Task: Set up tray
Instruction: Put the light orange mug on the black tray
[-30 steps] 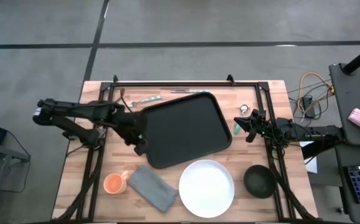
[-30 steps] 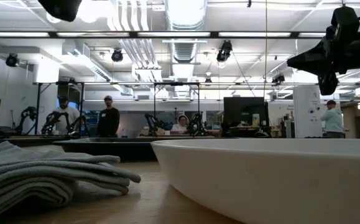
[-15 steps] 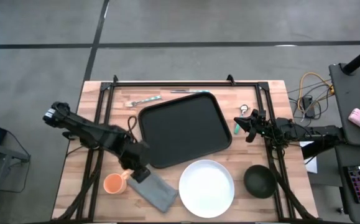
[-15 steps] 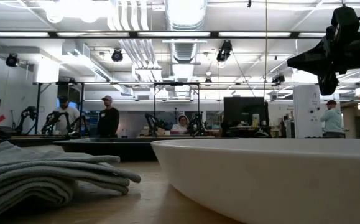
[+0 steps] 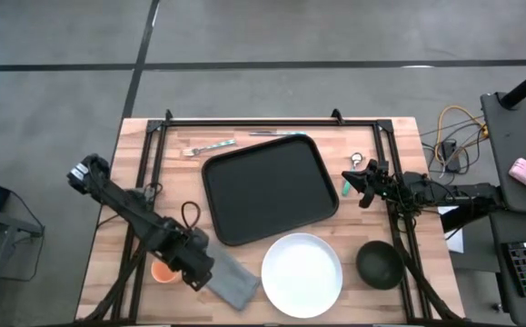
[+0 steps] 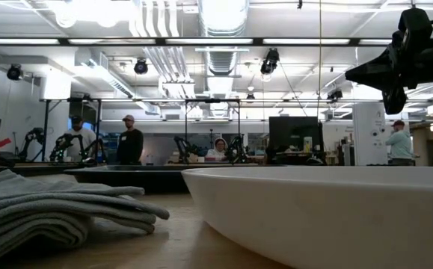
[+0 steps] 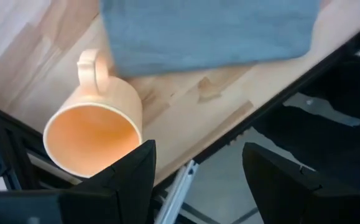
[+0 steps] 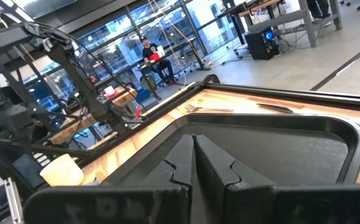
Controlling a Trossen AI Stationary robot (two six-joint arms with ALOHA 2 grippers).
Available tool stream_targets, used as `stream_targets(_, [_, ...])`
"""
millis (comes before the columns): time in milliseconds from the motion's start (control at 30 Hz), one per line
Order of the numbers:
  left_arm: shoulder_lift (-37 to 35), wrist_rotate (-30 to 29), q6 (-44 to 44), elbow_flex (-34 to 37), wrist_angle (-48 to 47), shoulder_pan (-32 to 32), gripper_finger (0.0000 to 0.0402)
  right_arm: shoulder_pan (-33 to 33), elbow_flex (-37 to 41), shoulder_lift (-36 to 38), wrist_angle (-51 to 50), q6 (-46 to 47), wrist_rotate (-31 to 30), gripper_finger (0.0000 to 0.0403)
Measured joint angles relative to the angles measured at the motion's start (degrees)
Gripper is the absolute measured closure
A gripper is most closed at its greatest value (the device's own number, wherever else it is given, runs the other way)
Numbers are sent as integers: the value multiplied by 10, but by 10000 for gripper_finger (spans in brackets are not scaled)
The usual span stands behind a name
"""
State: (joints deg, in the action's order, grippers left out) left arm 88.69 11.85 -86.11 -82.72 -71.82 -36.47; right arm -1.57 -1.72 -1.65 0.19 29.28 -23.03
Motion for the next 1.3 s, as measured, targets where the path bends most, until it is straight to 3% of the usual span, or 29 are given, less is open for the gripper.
stream_targets(433, [51,1,-25,8,1,-65,183,0,0,0,0,0,0,394])
stream_targets(700, [60,2,-80,48,0,-108,183,0,0,0,0,0,0,394])
stream_targets(1300, [60,1,-90,156,74,-122,183,0,0,-1,0,0,0,394])
